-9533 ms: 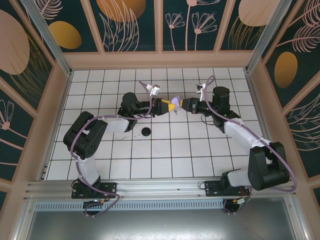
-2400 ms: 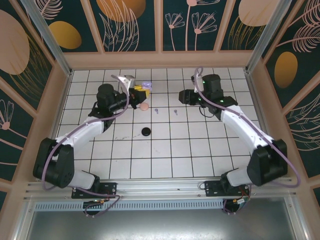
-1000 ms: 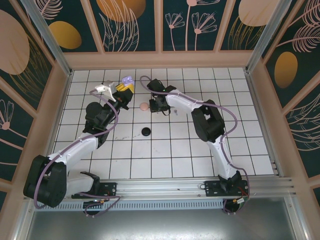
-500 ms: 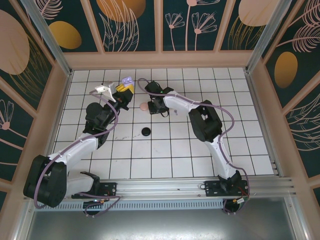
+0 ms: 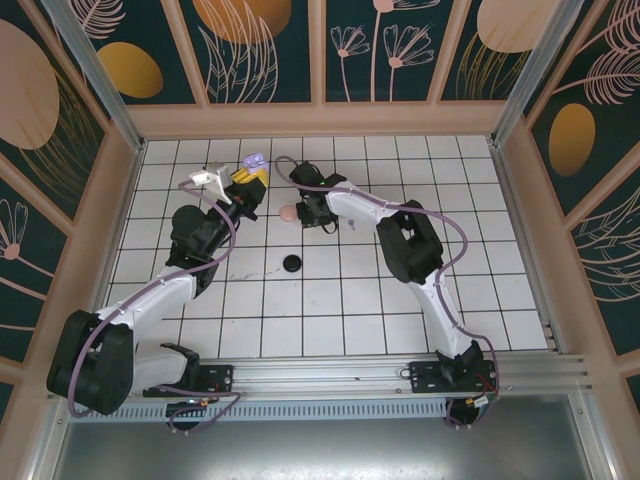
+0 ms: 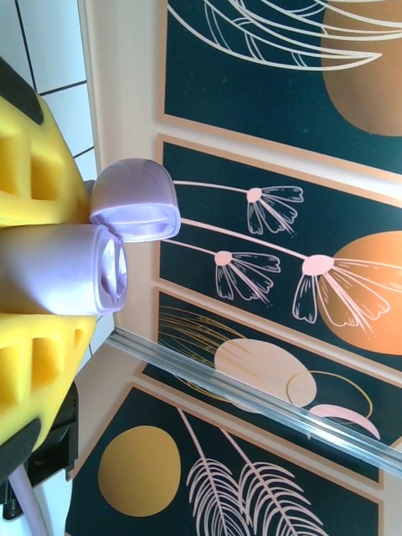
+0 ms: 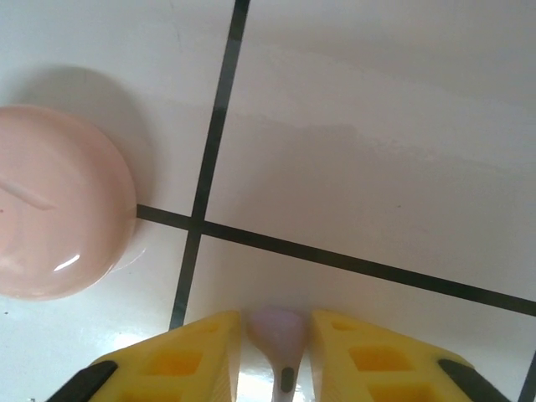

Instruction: Insert the wireless bluetooth earbuds into the charging case

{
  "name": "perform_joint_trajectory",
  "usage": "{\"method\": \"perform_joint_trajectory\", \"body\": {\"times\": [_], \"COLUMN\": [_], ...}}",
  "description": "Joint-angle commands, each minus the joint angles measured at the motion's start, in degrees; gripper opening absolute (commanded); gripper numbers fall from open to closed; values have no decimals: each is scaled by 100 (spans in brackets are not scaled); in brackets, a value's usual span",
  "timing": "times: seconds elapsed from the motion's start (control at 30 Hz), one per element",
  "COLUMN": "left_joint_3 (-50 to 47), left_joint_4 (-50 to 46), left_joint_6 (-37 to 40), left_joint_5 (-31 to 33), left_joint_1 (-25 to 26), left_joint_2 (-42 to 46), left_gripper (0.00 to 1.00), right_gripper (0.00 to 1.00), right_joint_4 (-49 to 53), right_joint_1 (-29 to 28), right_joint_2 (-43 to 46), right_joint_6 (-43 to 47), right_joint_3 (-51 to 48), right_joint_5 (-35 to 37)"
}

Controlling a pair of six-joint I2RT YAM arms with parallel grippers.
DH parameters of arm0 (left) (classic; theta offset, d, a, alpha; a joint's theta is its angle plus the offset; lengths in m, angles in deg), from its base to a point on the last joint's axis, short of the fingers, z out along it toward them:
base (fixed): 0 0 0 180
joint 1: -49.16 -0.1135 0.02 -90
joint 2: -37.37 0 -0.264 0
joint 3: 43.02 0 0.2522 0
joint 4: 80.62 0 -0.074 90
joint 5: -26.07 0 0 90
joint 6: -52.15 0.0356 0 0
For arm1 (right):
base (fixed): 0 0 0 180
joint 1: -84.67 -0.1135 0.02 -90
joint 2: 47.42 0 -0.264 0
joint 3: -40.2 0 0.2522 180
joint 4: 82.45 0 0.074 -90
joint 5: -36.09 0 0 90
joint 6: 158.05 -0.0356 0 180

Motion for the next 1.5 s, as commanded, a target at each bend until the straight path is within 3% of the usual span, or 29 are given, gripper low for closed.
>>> {"method": "perform_joint_trajectory", "body": {"times": [0.0, 0.1, 0.33, 0.6, 0.83, 1.1, 1.47], "left_joint_3": [-22, -13, 133, 163, -204, -438, -213], "left_joint_4": [370, 330, -81, -166, 756, 1212, 1917], "left_joint_6": [-120, -117, 134, 713, 959, 2101, 2133], "left_joint_5": [-80, -90, -301, -1025, -1414, -1548, -1719], "left_joint_1": [12, 17, 12, 18, 71, 607, 1029], "left_joint_2": [30, 46, 123, 91, -160, -514, -1064], "left_gripper": [0, 0, 0, 0, 0, 0, 0], "right_gripper": [22, 16, 14, 14, 14, 14, 16], "right_joint_4": [-6, -25, -227, -699, -1283, -2388, -3393], "right_joint_1": [-42, -38, 17, 229, 345, 314, -196], "right_joint_2": [-196, -149, 389, 1750, 3294, 5126, 6599], "right_joint_6": [66, 88, 66, 40, 144, 371, 555], "right_joint_3": [136, 129, -184, -1164, -2199, -3332, -4171], "right_joint_5": [50, 40, 133, 336, 426, -144, -969]}}
